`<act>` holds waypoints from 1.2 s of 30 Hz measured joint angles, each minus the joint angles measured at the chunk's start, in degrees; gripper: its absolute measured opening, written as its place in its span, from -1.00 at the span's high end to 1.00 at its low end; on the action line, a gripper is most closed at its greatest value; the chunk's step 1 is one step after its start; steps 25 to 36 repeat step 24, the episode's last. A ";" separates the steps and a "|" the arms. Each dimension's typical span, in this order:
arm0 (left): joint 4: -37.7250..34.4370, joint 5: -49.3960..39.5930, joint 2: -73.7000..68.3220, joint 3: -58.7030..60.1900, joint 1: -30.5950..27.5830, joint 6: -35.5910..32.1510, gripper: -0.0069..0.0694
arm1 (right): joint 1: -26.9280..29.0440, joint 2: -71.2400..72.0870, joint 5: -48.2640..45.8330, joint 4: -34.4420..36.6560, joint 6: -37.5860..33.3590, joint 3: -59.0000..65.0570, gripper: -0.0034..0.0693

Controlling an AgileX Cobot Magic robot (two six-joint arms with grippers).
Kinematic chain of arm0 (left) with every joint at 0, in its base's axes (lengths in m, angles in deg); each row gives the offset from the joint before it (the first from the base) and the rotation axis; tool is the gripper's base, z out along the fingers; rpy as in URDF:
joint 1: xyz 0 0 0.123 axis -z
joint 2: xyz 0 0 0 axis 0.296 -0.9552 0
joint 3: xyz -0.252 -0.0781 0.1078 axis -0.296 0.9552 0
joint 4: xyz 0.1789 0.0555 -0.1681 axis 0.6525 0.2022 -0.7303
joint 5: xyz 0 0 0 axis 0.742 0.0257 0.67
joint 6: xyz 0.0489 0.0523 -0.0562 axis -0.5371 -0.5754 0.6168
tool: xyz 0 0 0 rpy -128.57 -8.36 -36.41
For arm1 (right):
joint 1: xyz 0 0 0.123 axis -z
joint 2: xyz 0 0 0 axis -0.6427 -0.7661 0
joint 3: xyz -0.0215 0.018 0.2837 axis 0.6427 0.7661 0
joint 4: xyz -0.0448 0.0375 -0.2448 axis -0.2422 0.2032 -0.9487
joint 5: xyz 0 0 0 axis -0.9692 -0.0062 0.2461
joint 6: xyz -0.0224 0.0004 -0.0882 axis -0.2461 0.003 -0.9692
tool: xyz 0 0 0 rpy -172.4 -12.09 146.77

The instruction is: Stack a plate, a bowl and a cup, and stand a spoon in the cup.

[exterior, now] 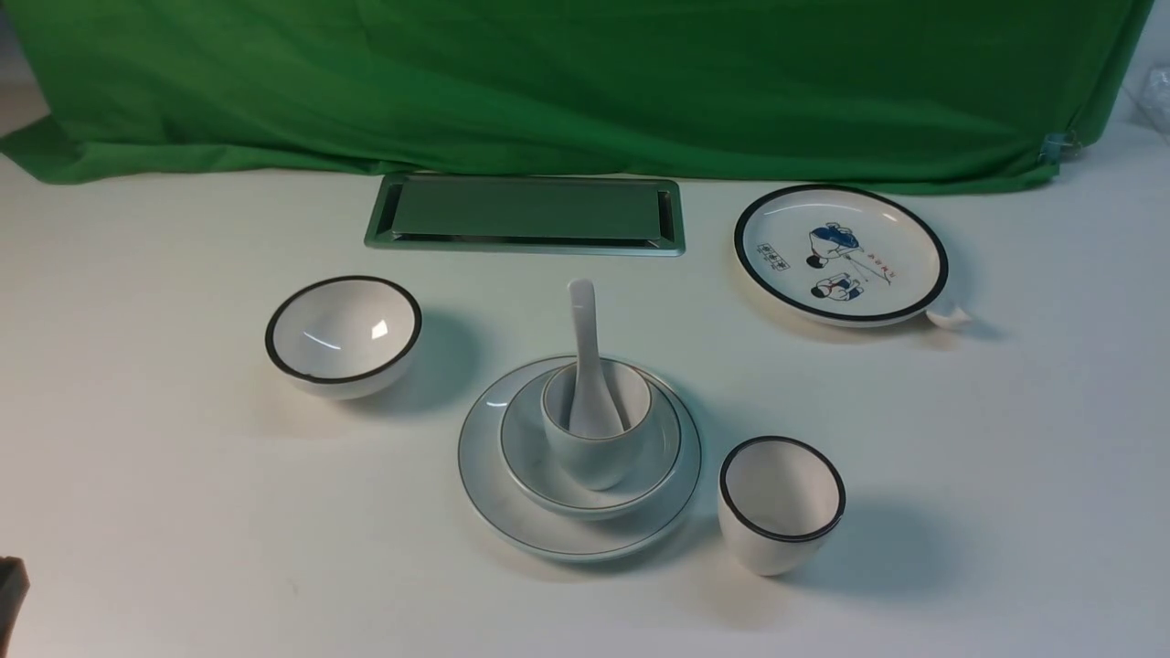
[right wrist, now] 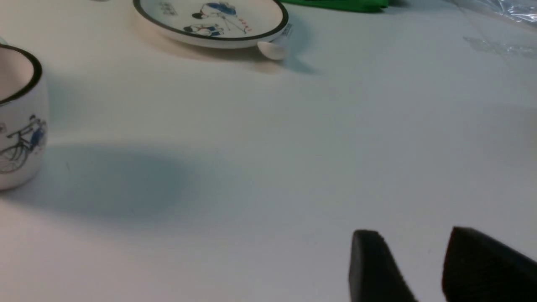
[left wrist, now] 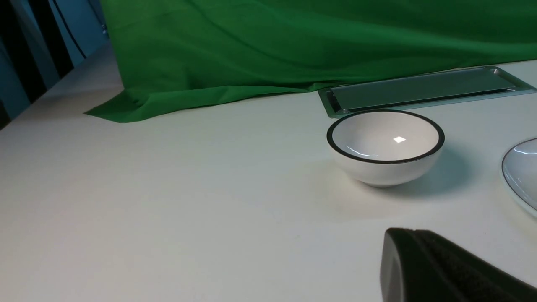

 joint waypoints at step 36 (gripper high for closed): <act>0.00 0.00 0.00 0.00 0.00 0.04 0.81 | 0.00 0.00 0.00 0.00 0.47 0.00 0.12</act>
